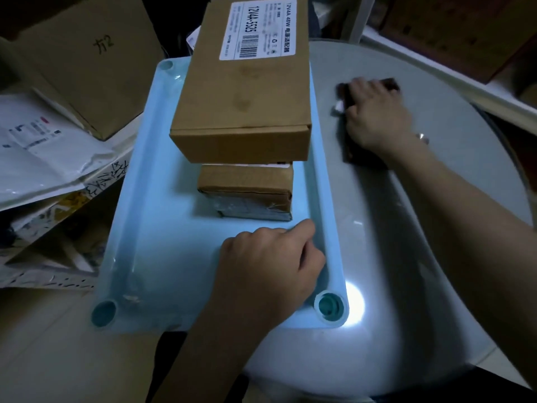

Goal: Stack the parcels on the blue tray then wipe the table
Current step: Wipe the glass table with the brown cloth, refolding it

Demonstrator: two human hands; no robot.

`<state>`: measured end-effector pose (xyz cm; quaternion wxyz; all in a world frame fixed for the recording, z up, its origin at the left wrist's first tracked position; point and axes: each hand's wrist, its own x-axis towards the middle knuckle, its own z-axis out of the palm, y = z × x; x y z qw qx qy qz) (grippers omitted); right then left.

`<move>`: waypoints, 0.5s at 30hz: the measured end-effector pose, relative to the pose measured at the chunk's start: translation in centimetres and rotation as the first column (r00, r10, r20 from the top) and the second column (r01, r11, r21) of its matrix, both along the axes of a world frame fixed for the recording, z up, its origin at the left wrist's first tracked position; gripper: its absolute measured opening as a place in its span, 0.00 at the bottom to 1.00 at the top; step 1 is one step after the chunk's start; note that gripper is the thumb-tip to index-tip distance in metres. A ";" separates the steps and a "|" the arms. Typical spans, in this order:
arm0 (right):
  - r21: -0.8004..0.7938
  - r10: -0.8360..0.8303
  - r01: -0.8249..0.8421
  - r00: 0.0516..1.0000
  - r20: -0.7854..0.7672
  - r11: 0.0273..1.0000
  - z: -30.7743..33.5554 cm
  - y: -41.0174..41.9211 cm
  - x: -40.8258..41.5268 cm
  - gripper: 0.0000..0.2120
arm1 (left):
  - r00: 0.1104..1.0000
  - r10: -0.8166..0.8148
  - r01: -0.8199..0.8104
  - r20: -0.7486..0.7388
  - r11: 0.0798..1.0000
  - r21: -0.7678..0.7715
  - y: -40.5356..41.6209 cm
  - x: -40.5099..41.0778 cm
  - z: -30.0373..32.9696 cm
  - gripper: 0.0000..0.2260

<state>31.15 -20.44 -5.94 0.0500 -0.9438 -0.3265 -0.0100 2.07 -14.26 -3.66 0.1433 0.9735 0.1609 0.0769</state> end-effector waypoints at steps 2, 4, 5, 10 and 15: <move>0.000 0.177 -0.177 0.984 0.004 0.984 0.0 -0.7 -3.4 0.29 | 1.000 0.001 -0.001 -0.014 1.000 0.002 0.0 0.0 -0.1 0.09; -0.016 0.253 -0.253 0.967 -0.024 0.967 0.2 -4.4 -6.5 0.30 | 1.000 0.003 -0.003 -0.026 1.000 0.007 0.0 0.0 -0.1 0.09; -0.018 0.249 -0.249 0.968 -0.037 0.968 0.2 -7.1 -7.2 0.30 | 1.000 -0.002 0.002 -0.030 1.000 0.008 0.0 0.1 -0.1 0.09; -0.049 -0.143 0.142 0.990 -0.015 0.989 0.8 -16.3 -1.8 0.33 | 1.000 -0.007 0.007 -0.013 1.000 0.012 0.0 0.2 -0.1 0.10; -0.016 -0.144 0.144 0.990 -0.005 0.990 0.6 -10.4 -4.0 0.29 | 1.000 -0.019 0.019 0.002 1.000 0.016 -0.2 0.2 0.0 0.10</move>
